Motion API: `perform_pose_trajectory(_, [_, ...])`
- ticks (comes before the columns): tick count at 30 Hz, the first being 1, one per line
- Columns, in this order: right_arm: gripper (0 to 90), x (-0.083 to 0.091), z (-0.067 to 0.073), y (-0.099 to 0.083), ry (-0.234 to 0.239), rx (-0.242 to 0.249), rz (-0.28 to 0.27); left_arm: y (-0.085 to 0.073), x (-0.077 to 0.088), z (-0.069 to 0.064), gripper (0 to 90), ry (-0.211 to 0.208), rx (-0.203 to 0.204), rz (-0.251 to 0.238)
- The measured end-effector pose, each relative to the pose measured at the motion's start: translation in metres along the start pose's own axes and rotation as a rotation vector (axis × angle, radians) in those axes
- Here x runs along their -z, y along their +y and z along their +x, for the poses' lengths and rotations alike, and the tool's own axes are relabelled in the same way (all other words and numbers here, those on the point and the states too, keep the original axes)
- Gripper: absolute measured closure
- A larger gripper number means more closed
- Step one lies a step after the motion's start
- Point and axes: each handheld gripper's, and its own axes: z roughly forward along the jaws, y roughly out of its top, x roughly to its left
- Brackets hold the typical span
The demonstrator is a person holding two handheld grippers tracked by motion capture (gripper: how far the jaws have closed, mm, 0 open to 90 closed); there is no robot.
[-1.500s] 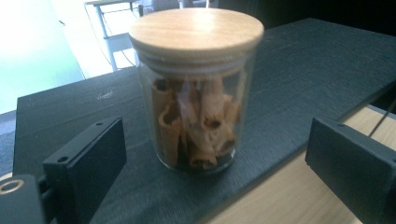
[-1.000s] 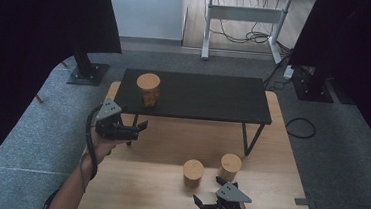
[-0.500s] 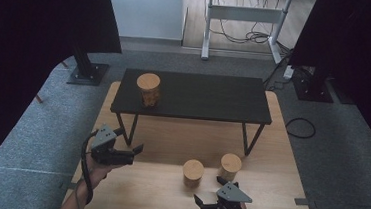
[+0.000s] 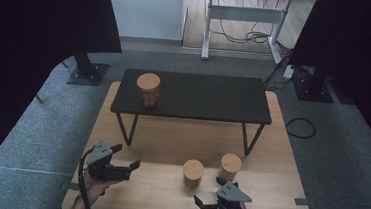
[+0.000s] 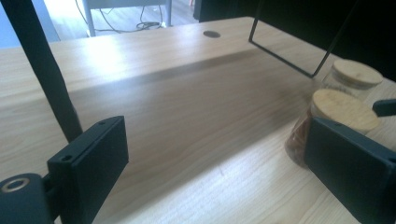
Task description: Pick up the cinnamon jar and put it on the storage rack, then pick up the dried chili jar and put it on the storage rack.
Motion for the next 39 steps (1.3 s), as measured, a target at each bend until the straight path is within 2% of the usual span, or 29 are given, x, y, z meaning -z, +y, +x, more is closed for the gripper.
perform_pose_trajectory(3, [0.0, 0.000, 0.001, 0.000, 0.000, 0.006, 0.002, -0.004, 0.002, 0.001, 6.2, 0.004, 0.018, -0.004])
perform_pose_trajectory(10, [0.0, -0.001, 0.001, 0.000, 0.005, 0.009, 0.005, -0.008, 0.003, 0.001, 6.2, 0.021, 0.031, -0.006])
perform_pose_trajectory(27, [0.0, -0.002, 0.001, 0.001, 0.004, 0.013, 0.007, -0.009, -0.007, -0.001, 6.1, 0.008, 0.009, 0.033])
perform_pose_trajectory(39, [0.0, 0.001, 0.002, 0.001, 0.009, 0.010, 0.001, -0.012, -0.008, 0.004, 6.1, -0.011, 0.014, 0.017])
